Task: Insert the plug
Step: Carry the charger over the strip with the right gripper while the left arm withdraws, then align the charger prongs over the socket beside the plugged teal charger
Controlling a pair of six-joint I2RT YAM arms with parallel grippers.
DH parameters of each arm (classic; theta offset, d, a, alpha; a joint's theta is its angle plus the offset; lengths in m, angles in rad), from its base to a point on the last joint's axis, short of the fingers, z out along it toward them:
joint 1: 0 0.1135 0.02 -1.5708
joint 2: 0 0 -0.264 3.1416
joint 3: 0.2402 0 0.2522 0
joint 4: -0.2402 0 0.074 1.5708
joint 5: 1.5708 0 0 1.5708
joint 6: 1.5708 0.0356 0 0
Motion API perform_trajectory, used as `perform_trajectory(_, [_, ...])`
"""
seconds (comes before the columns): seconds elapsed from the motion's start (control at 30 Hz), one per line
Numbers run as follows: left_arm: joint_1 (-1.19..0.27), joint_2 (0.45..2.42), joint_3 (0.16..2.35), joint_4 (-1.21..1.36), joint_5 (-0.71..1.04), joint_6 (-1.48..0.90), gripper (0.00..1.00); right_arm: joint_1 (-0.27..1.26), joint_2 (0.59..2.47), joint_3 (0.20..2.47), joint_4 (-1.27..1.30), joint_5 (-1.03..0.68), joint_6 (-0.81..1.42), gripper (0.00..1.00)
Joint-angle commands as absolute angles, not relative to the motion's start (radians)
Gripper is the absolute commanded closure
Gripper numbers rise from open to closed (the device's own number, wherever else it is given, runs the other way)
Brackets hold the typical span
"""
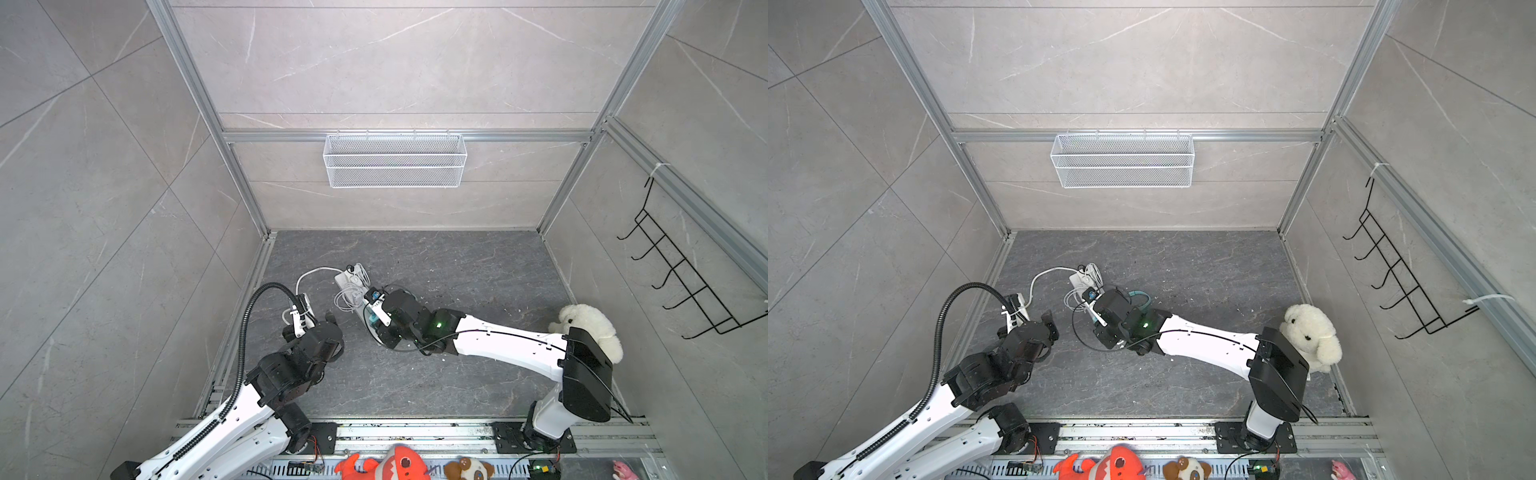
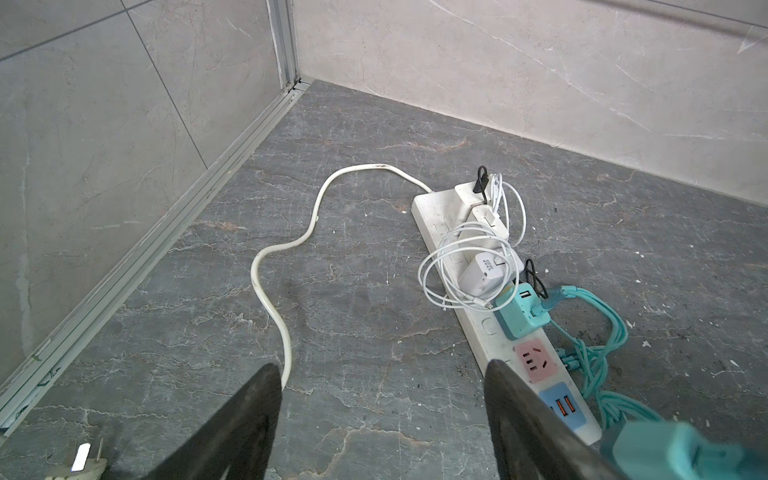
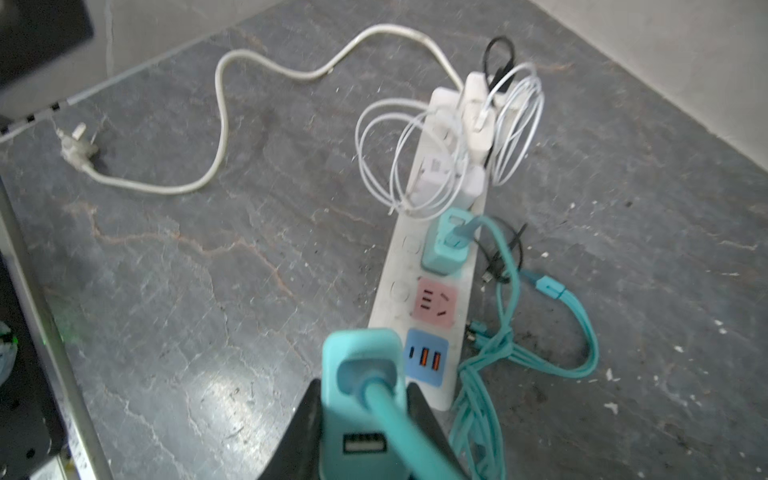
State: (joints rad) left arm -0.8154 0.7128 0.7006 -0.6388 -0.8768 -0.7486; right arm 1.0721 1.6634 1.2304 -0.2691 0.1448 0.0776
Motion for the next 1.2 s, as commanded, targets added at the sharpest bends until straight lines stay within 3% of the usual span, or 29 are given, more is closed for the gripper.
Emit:
perform_trajectory(0.0, [-0.813,0.745,0.685,-0.565,-0.920,-0.788,0.21,1.073,1.602,1.139,-0.238,0.139,0.080,1.00])
perform_trajectory(0.23, [-0.813,0.839,0.646,-0.481,-0.910,-0.818,0.18,1.073,1.571,1.031,-0.205,0.235,0.096,1.00])
perform_trajectory(0.5, [-0.807,0.921,0.633,-0.406,-0.941,-0.788,0.16,1.073,1.729,1.152,-0.165,0.327,0.101,1.00])
perform_trajectory(0.87, [-0.766,0.858,0.556,-0.312,-0.899,-0.724,0.15,1.071,1.960,1.396,-0.107,0.301,0.057,1.00])
perform_trajectory(1.17, [-0.752,0.785,0.529,-0.339,-0.913,-0.731,0.15,1.030,1.996,1.422,-0.108,0.276,0.066,1.00])
